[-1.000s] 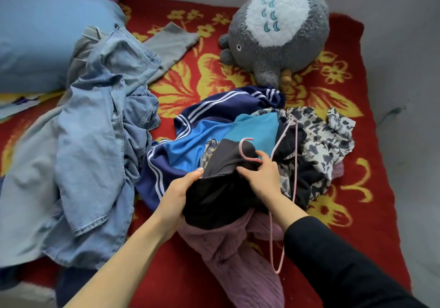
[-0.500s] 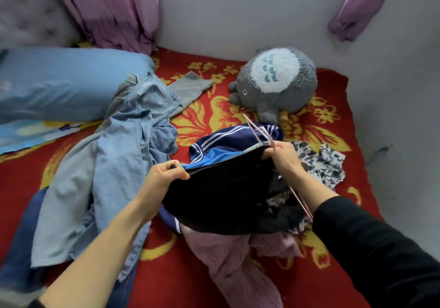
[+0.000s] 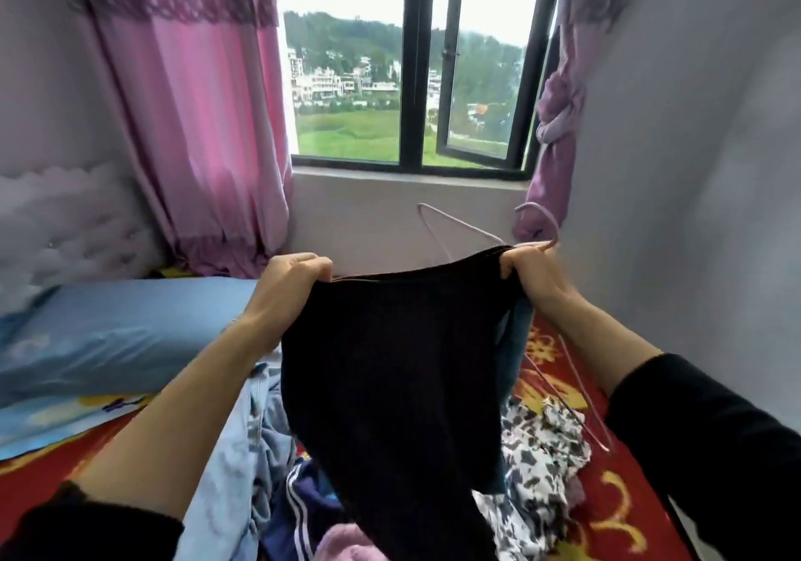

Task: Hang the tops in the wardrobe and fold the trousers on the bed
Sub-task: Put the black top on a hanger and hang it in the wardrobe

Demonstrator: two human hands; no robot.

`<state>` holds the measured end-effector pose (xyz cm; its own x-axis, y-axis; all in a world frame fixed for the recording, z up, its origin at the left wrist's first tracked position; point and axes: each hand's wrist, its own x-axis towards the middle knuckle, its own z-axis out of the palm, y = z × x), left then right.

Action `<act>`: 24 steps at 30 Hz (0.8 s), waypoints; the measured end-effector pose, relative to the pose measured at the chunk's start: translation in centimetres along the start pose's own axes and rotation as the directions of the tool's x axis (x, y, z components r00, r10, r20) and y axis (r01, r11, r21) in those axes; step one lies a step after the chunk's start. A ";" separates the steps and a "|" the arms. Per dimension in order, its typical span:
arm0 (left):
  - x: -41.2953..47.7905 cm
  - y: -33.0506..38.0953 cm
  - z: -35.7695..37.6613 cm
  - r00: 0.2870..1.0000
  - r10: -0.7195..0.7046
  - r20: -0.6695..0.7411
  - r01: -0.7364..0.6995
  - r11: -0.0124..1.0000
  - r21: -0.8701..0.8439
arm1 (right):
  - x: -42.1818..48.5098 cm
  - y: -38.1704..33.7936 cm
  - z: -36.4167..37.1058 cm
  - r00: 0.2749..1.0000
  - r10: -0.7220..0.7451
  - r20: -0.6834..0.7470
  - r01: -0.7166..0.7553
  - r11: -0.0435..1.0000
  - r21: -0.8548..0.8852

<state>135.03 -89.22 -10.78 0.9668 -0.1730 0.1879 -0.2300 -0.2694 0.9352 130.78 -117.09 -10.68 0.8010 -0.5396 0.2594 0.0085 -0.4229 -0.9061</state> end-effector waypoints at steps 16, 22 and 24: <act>1.5 3.3 0.0 0.995 -0.098 0.009 0.083 0.886 0.456 | -3.7 -1.9 -2.8 0.998 -0.040 -0.053 0.040 0.999 0.005; -0.5 -5.0 2.6 0.965 -0.258 0.045 0.195 0.822 0.536 | -5.7 3.0 -0.9 0.994 0.110 0.006 -0.109 0.993 -0.048; -1.0 -7.4 3.3 0.971 -0.231 0.059 0.137 0.743 0.655 | -6.1 3.6 -0.5 0.994 0.105 0.031 -0.104 0.993 -0.056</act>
<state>135.39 -90.20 -18.90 0.9856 -0.1612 -0.0513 -0.1109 -0.8446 0.5237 125.62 -115.74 -15.38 0.8157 -0.5582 0.1518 -0.1079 -0.4046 -0.9081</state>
